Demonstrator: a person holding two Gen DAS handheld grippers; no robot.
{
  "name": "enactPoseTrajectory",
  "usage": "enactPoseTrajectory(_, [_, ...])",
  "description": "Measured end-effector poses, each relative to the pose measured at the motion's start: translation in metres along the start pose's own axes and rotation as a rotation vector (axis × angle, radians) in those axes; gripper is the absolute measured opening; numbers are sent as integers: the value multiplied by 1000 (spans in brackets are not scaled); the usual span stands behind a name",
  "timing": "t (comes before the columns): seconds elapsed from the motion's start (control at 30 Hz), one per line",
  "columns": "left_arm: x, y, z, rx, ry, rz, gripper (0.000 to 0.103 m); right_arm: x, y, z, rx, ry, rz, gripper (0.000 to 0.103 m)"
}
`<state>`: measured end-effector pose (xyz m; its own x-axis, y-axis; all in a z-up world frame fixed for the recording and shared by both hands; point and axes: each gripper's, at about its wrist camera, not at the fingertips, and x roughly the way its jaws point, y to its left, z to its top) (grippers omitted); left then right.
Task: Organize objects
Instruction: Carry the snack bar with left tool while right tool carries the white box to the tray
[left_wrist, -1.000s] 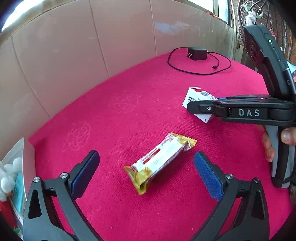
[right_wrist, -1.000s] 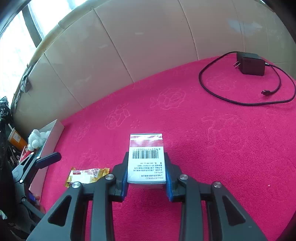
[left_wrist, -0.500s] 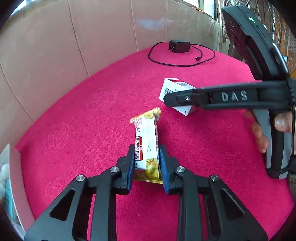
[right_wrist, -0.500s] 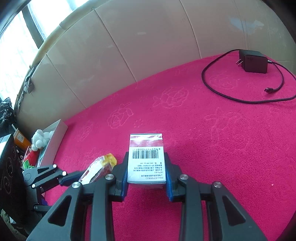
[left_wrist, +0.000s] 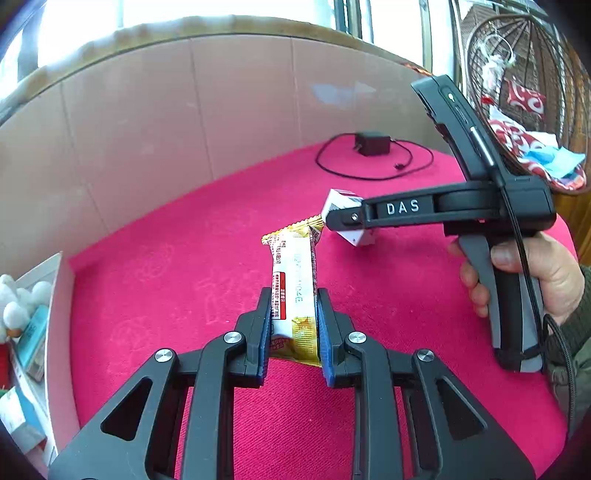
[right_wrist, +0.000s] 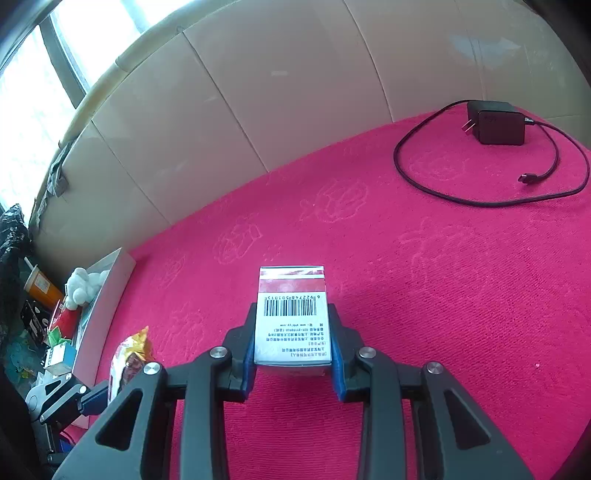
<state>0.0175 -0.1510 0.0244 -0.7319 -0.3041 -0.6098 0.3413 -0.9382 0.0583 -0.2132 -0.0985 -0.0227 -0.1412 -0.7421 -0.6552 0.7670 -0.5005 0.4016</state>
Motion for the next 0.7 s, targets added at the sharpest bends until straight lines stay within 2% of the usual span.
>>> enactPoseTrajectory(0.13, [-1,10,0,-51,-5,24,21,-6,4,0,-20,-27,-30,31])
enactPoseTrajectory(0.23, [1,16,1,-90,-21,48,21,-19,16,-3,-70,-106,-81,31])
enactPoseTrajectory(0.37, [-5,20,-1,-115,-45,79,21,-38,45,-12,-194,-225,-190,31])
enactPoseTrajectory(0.5, [-9,24,-1,-142,-71,98,21,-49,63,-20,-269,-303,-301,31])
enactPoseTrajectory(0.7, [-17,30,-3,-168,-108,111,21,-54,69,-24,-286,-324,-356,31])
